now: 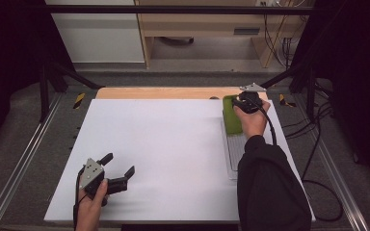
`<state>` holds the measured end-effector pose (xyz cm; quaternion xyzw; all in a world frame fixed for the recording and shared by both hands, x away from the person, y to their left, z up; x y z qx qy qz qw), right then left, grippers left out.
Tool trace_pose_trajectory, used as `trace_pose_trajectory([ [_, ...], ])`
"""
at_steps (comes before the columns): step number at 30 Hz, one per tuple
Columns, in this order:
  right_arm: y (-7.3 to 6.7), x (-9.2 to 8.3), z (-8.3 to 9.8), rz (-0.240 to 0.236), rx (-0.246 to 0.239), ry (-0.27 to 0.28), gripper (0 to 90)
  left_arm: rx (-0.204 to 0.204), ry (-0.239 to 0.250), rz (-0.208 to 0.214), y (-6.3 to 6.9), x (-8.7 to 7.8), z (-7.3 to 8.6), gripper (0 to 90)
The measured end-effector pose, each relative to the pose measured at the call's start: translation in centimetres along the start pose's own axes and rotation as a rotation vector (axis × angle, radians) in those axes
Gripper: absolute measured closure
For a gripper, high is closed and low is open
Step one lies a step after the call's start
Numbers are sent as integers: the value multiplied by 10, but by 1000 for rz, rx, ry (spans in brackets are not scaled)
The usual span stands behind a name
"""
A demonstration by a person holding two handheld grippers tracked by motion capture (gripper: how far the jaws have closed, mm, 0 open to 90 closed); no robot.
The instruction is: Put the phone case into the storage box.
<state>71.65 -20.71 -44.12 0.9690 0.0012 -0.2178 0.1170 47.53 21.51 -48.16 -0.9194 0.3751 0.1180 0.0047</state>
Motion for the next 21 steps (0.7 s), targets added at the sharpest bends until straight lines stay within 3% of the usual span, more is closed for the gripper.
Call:
trace_pose_trajectory([
  [6, 2, 1, 0, 4, 11, -2, 516, -3, 0, -2, 0, 0, 0, 42],
  [21, 8, -1, -2, 32, 45, -12, 345, -4, 6, -4, -1, -1, -1, 42],
])
Point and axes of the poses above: each handheld gripper's, and its own axes: x roughly forward along the jaws, z roughly out of its underside, y roughly to its right, the point moved 8 cm from there along x, roughly forward along the jaws, and after that the axes turned 12 degrees about z, right-handed, at the moved point
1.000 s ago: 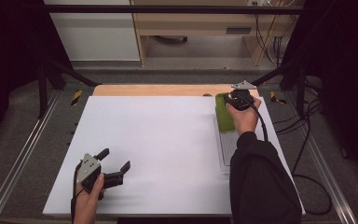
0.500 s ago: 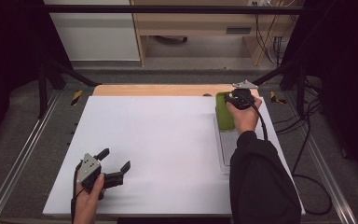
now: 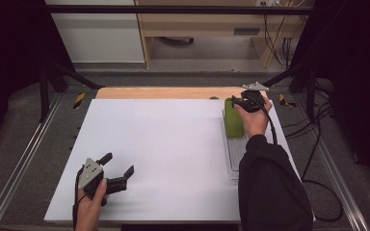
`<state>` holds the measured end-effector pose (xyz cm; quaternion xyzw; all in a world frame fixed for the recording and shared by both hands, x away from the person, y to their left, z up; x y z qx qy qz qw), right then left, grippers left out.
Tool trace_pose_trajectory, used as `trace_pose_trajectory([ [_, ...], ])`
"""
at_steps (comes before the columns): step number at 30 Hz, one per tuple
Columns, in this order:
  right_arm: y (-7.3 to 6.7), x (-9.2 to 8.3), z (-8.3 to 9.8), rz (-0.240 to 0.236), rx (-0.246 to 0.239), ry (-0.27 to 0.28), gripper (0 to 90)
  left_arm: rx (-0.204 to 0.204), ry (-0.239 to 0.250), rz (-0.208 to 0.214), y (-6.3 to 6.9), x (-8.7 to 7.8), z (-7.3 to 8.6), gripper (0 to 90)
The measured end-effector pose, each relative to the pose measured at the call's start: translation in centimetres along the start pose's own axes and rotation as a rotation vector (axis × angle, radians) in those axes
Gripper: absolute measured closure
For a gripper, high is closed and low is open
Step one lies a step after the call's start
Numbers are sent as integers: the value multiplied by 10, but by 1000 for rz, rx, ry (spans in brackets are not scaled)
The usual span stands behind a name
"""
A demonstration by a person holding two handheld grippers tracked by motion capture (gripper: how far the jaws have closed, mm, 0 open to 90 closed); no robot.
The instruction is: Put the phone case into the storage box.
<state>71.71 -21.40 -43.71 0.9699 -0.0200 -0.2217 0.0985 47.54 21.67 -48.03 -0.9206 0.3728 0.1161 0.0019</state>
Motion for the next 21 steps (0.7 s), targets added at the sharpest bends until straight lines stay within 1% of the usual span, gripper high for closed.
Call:
trace_pose_trajectory([
  [9, 2, -2, -2, 16, 30, -6, 217, 0, 1, 2, 1, 1, 0, 41],
  [12, 3, -2, -1, 28, 46, -20, 167, 3, 0, 2, 1, 0, 0, 41],
  [17, 6, -3, -3, 44, 52, -16, 137, 0, 2, 2, 1, 1, 0, 41],
  [21, 6, -3, -2, 50, 56, -24, 112, 1, 1, 2, 1, 1, 0, 41],
])
Point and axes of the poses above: each handheld gripper's, and its own axes: x roughly forward along the jaws, z roughly out of its underside, y roughly to its right, the point moved 8 cm from there along x, roughly forward along the jaws, and after that the axes turned 12 degrees about z, right-handed, at the moved point
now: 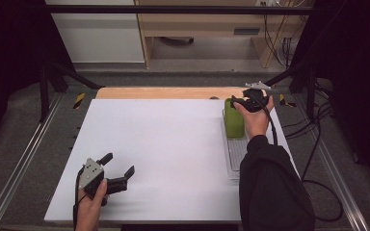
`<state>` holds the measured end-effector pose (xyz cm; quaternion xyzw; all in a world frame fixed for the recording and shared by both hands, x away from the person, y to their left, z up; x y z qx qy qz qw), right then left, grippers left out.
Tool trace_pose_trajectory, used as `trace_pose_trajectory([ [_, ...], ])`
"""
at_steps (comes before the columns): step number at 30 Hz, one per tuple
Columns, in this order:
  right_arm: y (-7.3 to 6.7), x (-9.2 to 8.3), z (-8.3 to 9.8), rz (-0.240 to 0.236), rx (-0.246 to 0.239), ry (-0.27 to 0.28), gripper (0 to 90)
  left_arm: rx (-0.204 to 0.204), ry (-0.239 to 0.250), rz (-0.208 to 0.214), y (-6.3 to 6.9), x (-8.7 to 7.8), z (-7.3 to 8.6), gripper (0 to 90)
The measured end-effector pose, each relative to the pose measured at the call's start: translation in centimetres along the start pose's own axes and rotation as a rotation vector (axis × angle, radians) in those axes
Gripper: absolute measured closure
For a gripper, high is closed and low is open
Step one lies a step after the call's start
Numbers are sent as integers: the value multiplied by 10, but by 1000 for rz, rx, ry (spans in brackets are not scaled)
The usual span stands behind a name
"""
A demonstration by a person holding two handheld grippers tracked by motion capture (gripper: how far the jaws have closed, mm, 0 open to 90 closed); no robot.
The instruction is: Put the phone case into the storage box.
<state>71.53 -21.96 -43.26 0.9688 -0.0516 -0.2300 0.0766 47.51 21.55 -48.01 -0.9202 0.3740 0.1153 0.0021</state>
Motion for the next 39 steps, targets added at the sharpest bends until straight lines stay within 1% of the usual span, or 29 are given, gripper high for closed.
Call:
trace_pose_trajectory([
  [4, 0, 1, 1, 1, 7, -10, 95, 1, -2, 1, 0, 0, 0, 41],
  [11, 0, 0, 0, 4, 7, -9, 76, 1, -3, 2, 0, 0, 0, 41],
  [15, 0, -2, 0, -3, 4, -5, 57, 0, -2, 1, 0, 0, 0, 41],
  [18, -1, -2, -1, -14, 19, -7, 45, 3, -6, 2, 0, 0, 1, 41],
  [24, -3, -4, -2, -26, 31, 0, 43, 3, -7, 6, 1, 1, 1, 40],
  [27, -5, -5, -3, -41, 55, -8, 43, 2, -7, 5, 1, 1, 1, 40],
  [30, -7, -6, -4, -53, 67, -4, 44, 1, -4, 5, 1, 1, 0, 40],
  [33, -8, -7, -5, -68, 97, 0, 46, 2, -5, 4, 1, 1, 1, 40],
  [39, -12, -10, -8, -74, 105, 22, 47, 1, -2, 4, 1, 1, 0, 40],
])
Point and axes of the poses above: each handheld gripper's, and its own axes: x roughly forward along the jaws, z roughly out of its underside, y roughly to its right, the point moved 8 cm from there along x, roughly forward along the jaws, and after that the axes turned 12 degrees about z, right-handed, at the moved point
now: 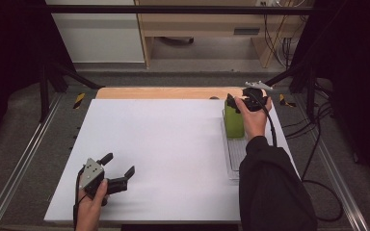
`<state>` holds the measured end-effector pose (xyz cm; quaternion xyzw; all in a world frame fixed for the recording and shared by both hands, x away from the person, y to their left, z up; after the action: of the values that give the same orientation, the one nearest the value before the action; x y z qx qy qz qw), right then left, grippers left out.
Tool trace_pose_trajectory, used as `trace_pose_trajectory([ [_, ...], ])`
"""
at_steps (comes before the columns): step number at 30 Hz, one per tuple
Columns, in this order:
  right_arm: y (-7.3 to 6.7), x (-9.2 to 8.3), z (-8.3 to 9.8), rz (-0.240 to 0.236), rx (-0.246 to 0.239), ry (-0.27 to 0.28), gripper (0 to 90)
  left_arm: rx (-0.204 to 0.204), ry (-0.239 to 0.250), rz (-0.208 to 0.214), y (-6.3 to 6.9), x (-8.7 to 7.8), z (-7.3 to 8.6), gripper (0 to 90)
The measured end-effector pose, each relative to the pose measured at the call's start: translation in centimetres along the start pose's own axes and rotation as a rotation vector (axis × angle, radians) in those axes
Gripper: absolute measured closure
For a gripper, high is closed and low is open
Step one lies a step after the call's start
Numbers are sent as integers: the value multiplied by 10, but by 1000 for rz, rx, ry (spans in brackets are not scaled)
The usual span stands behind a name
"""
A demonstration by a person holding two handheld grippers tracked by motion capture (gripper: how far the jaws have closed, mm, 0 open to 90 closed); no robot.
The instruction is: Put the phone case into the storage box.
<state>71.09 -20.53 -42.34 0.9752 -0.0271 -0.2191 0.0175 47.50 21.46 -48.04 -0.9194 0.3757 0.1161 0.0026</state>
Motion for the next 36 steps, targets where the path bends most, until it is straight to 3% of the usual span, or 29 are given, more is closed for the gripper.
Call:
trace_pose_trajectory([
  [17, -15, -12, -9, -52, 15, 64, 83, 3, 3, 5, 1, -1, -1, 40],
  [36, -21, -34, -22, -102, 21, 124, 82, -1, 13, 1, -1, -3, -2, 40],
])
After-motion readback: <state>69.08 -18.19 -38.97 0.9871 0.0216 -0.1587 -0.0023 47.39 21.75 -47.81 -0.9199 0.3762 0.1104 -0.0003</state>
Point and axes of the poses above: each handheld gripper's, and its own axes: x roughly forward along the jaws, z roughly out of its underside, y roughly to its right, the point moved 8 cm from there along x, roughly forward along the jaws, and after that the axes turned 12 degrees about z, right-handed, at the moved point
